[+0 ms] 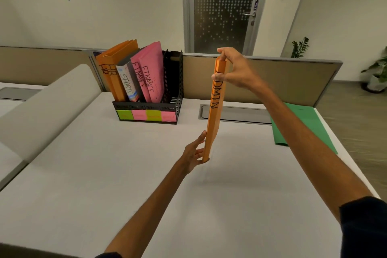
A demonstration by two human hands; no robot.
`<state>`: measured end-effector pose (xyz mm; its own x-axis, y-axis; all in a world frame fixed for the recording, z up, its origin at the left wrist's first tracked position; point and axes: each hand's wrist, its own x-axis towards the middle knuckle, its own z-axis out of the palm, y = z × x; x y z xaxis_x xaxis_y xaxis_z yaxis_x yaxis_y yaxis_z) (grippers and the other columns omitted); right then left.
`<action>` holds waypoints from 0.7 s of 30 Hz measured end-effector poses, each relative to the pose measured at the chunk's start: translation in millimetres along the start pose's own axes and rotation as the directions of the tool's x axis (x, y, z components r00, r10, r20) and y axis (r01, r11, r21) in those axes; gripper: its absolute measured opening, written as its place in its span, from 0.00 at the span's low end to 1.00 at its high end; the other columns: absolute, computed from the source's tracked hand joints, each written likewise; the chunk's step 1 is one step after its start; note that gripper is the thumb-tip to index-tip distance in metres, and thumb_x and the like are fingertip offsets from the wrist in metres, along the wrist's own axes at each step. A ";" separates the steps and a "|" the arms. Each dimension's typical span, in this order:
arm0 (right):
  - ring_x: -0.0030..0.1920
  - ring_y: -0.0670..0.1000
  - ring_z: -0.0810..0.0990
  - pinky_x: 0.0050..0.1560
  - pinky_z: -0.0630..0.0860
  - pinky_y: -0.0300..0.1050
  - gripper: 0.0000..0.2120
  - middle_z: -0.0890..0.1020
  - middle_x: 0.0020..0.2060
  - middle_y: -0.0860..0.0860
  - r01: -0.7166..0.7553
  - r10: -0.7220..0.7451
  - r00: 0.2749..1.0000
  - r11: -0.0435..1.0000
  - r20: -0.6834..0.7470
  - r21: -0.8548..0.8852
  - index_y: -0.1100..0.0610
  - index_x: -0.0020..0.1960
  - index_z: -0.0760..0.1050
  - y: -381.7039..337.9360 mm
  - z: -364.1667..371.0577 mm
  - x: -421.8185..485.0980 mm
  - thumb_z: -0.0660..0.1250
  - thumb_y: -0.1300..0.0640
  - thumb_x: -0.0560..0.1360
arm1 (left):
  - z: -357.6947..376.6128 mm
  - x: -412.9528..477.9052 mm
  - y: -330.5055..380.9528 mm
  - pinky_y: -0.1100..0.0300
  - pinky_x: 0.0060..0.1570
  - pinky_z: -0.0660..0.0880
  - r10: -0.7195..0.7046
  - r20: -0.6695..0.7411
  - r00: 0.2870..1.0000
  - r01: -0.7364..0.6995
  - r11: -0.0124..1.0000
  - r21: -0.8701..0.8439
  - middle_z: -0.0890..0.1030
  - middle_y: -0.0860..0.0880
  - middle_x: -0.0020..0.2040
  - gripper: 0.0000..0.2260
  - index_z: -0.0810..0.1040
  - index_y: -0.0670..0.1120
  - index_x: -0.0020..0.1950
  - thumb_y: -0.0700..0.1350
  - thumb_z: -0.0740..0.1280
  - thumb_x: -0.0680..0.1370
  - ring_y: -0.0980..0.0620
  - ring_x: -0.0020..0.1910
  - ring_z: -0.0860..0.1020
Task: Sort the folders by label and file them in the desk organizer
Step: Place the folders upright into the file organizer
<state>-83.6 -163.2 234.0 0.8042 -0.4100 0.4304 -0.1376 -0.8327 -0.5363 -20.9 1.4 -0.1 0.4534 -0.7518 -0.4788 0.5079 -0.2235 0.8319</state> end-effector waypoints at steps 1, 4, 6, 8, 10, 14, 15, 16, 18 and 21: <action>0.68 0.53 0.69 0.66 0.69 0.50 0.19 0.71 0.68 0.53 0.007 -0.007 1.000 1.000 0.005 0.004 0.61 0.53 0.71 -3.9 2.5 2.2 0.76 0.56 0.69 | -2.7 0.4 1.9 0.40 0.65 0.71 0.009 -0.004 1.000 -0.009 1.000 0.012 0.73 0.41 0.69 0.31 0.66 0.46 0.74 0.62 0.64 0.76 0.38 0.67 0.73; 0.64 0.53 0.73 0.64 0.72 0.50 0.20 0.75 0.65 0.53 0.035 -0.035 0.999 0.999 0.012 0.033 0.62 0.52 0.71 -12.0 8.8 7.9 0.76 0.56 0.68 | -6.0 -2.0 8.9 0.41 0.65 0.72 0.019 -0.043 0.999 -0.018 1.000 0.022 0.72 0.41 0.70 0.30 0.68 0.47 0.73 0.61 0.65 0.76 0.38 0.67 0.72; 0.62 0.50 0.75 0.64 0.73 0.48 0.19 0.77 0.63 0.52 0.052 -0.054 0.998 0.995 0.016 0.080 0.62 0.50 0.71 -15.1 9.7 11.7 0.77 0.57 0.67 | -7.9 -4.2 10.4 0.42 0.63 0.73 0.000 -0.076 0.997 -0.001 1.000 -0.006 0.72 0.41 0.70 0.29 0.68 0.47 0.73 0.60 0.66 0.76 0.38 0.68 0.72; 0.62 0.48 0.75 0.66 0.72 0.47 0.17 0.78 0.62 0.51 0.070 -0.074 0.997 0.989 0.024 0.128 0.58 0.47 0.71 -17.9 10.7 15.7 0.78 0.57 0.66 | -10.9 -5.4 10.9 0.44 0.61 0.74 0.011 -0.099 0.995 -0.013 1.000 -0.019 0.73 0.41 0.69 0.28 0.69 0.47 0.72 0.59 0.66 0.77 0.38 0.67 0.72; 0.61 0.47 0.75 0.66 0.71 0.46 0.17 0.79 0.60 0.50 0.086 -0.092 0.995 0.983 0.026 0.163 0.53 0.43 0.69 -19.8 13.3 18.2 0.78 0.58 0.65 | -14.6 -4.8 11.2 0.45 0.59 0.74 0.027 -0.121 0.992 -0.029 0.999 -0.018 0.73 0.41 0.69 0.27 0.70 0.47 0.72 0.58 0.66 0.76 0.38 0.66 0.73; 0.60 0.46 0.76 0.66 0.71 0.46 0.17 0.80 0.58 0.48 0.122 -0.128 0.992 0.972 0.017 0.202 0.54 0.43 0.70 -20.1 22.4 23.4 0.78 0.56 0.64 | -19.6 -6.0 10.3 0.43 0.63 0.73 0.077 -0.198 0.977 -0.083 0.996 -0.021 0.74 0.43 0.68 0.26 0.71 0.47 0.72 0.58 0.66 0.77 0.38 0.66 0.73; 0.60 0.46 0.77 0.66 0.72 0.47 0.18 0.80 0.58 0.48 0.125 -0.131 0.991 0.971 0.018 0.205 0.55 0.44 0.71 -21.5 24.6 27.0 0.79 0.56 0.64 | -22.2 -6.2 9.1 0.42 0.64 0.73 0.101 -0.213 0.972 -0.105 0.994 -0.011 0.75 0.43 0.68 0.25 0.72 0.47 0.71 0.57 0.66 0.78 0.38 0.66 0.73; 0.60 0.47 0.77 0.64 0.73 0.46 0.18 0.80 0.58 0.48 0.123 -0.130 0.991 0.970 0.021 0.208 0.56 0.44 0.72 -23.7 27.4 29.7 0.79 0.55 0.63 | -26.0 -7.0 6.7 0.41 0.64 0.73 0.122 -0.230 0.966 -0.125 0.992 0.001 0.76 0.43 0.67 0.25 0.72 0.47 0.71 0.56 0.65 0.78 0.38 0.65 0.74; 0.59 0.46 0.78 0.59 0.73 0.36 0.19 0.81 0.58 0.49 0.116 -0.128 0.991 0.971 0.041 0.209 0.57 0.44 0.73 -30.6 32.6 35.7 0.80 0.55 0.62 | -34.8 -7.1 3.8 0.40 0.64 0.73 0.167 -0.273 0.947 -0.172 0.985 0.007 0.77 0.43 0.66 0.23 0.72 0.46 0.72 0.54 0.65 0.79 0.38 0.64 0.76; 0.56 0.42 0.77 0.48 0.65 0.18 0.18 0.81 0.57 0.48 0.110 -0.126 0.990 0.972 0.067 0.208 0.57 0.44 0.73 -40.3 39.4 45.9 0.80 0.55 0.62 | -46.9 -3.7 9.3 0.39 0.63 0.74 0.218 -0.302 0.928 -0.218 0.975 0.033 0.77 0.43 0.66 0.24 0.71 0.45 0.73 0.52 0.66 0.79 0.39 0.64 0.76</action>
<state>-18.4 -133.8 246.8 0.8521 -0.2759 0.4447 0.0747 -0.7768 -0.6252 16.4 31.2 -3.8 0.7528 -0.5587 -0.3481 0.3724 -0.0747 0.9251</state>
